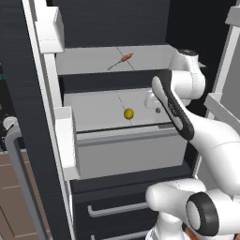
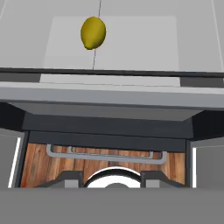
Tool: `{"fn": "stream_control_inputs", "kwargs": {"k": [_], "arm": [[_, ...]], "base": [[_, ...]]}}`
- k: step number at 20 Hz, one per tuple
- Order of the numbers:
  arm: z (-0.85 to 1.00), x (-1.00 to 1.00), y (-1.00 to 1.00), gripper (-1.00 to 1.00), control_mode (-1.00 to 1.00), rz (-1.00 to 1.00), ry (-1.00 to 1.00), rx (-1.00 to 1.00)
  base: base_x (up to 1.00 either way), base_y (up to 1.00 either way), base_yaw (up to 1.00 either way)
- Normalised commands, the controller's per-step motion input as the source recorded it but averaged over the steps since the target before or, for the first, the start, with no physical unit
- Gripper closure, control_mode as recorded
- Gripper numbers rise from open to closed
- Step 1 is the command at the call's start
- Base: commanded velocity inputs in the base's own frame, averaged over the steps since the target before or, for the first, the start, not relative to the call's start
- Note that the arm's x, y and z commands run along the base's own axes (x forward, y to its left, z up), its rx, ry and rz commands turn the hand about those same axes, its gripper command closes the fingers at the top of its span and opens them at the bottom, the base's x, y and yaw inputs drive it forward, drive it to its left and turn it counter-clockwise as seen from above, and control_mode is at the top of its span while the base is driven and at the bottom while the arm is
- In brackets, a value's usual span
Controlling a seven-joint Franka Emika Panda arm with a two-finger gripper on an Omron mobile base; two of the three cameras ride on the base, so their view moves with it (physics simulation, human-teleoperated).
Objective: Pick lemon from the fridge and place it on the plate on the counter.
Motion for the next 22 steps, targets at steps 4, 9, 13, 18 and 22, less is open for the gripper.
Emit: {"fn": "stream_control_inputs", "kwargs": {"k": [4, 9, 13, 18, 22], "arm": [[-0.19, 0.0, 0.08, -1.0, -1.0, 0.0, 0.0, 0.0], [-0.31, 0.0, 0.16, -1.0, -1.0, 0.0, -0.03, 0.0], [-0.26, 0.04, 0.32, -1.0, -1.0, 0.0, -0.02, 0.0], [-0.27, 0.13, 0.37, -1.0, -1.0, -0.08, -0.12, 0.0], [-0.06, 0.19, 0.16, -1.0, -1.0, -0.12, -0.16, 0.0]], "base": [[0.0, 0.0, 0.0], [0.0, 0.0, 0.0], [0.0, 0.0, 0.0], [0.0, 0.0, 0.0], [0.0, 0.0, 0.0]]}}
